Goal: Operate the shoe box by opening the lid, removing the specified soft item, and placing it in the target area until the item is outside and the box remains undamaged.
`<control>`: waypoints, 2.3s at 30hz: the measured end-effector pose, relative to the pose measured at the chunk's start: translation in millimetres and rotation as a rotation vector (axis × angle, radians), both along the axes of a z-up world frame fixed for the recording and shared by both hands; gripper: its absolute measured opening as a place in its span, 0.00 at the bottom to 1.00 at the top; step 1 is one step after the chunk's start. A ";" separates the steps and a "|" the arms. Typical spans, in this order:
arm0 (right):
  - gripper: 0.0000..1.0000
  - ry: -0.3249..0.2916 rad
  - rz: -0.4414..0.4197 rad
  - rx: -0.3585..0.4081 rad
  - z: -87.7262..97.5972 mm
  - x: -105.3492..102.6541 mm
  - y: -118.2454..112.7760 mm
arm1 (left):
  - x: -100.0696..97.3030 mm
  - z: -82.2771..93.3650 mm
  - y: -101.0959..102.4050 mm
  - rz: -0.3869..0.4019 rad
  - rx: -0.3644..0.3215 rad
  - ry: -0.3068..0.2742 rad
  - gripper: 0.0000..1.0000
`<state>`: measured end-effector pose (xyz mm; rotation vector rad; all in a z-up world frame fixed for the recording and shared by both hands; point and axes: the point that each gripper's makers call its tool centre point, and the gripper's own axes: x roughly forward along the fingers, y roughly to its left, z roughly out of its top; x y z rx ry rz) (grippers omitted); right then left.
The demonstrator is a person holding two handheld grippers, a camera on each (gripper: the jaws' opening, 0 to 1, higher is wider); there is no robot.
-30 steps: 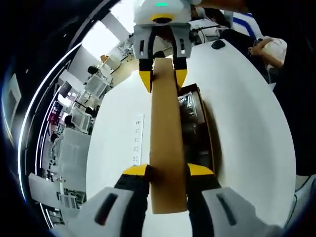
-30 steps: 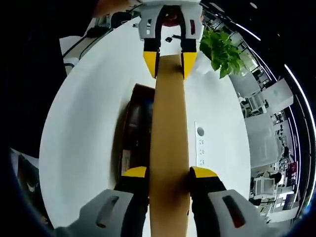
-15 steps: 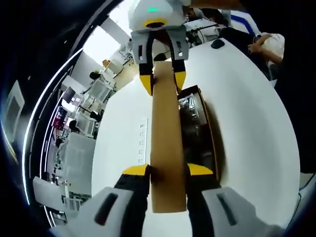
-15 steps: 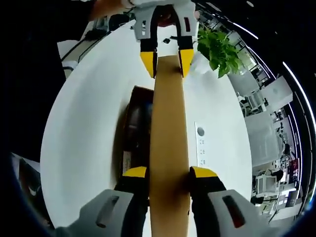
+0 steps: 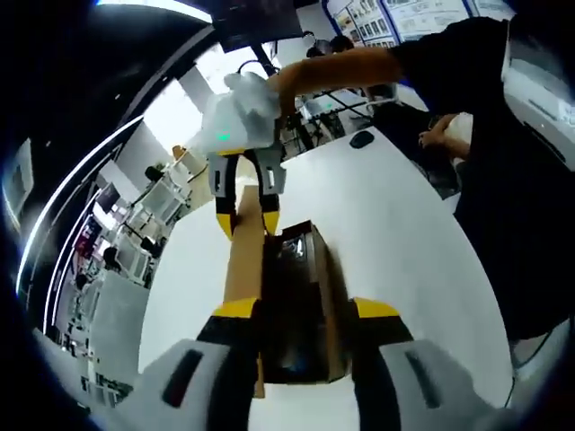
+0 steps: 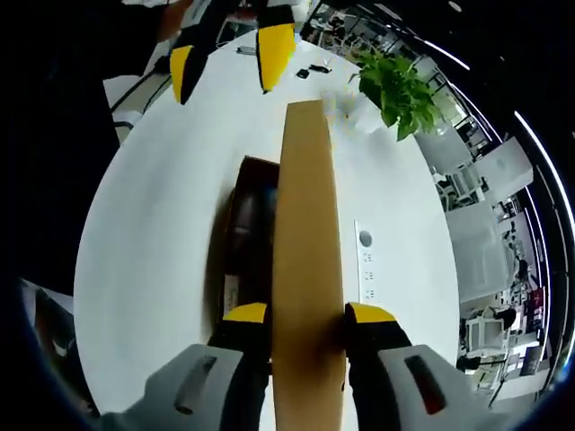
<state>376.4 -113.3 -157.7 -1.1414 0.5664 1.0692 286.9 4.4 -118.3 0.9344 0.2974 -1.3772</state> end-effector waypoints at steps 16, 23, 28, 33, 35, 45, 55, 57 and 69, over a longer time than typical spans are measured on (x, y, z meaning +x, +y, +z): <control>0.32 0.003 -0.012 -0.006 -1.3 -0.4 -0.2 | 4.5 -108.3 2.6 0.074 0.002 0.237 0.41; 0.32 0.010 -0.015 -0.003 -2.4 -2.1 0.0 | 21.9 -129.4 5.8 0.129 0.017 0.279 0.39; 0.32 0.011 -0.017 -0.005 -2.6 -2.5 0.0 | 30.7 -142.0 6.6 0.153 0.068 0.251 0.37; 0.32 0.007 -0.018 -0.014 -2.9 -2.4 -0.1 | 34.8 -154.5 9.0 0.164 0.125 0.215 0.36; 0.32 0.008 -0.019 -0.014 -2.9 -2.3 -0.1 | 34.5 -158.2 7.6 0.164 0.131 0.222 0.36; 0.32 0.006 -0.023 -0.019 -3.3 -2.4 0.1 | 46.1 -170.9 7.6 0.190 0.170 0.202 0.27; 0.32 0.005 -0.024 -0.019 -3.1 -2.2 0.4 | 51.3 -173.3 6.3 0.199 0.172 0.182 0.15; 0.32 0.005 -0.024 -0.021 -3.4 -2.0 0.3 | 49.7 -173.9 5.8 0.194 0.173 0.176 0.15; 0.32 0.003 -0.025 -0.025 -3.8 -3.9 -0.2 | 30.0 -177.4 4.6 0.176 0.208 0.207 0.06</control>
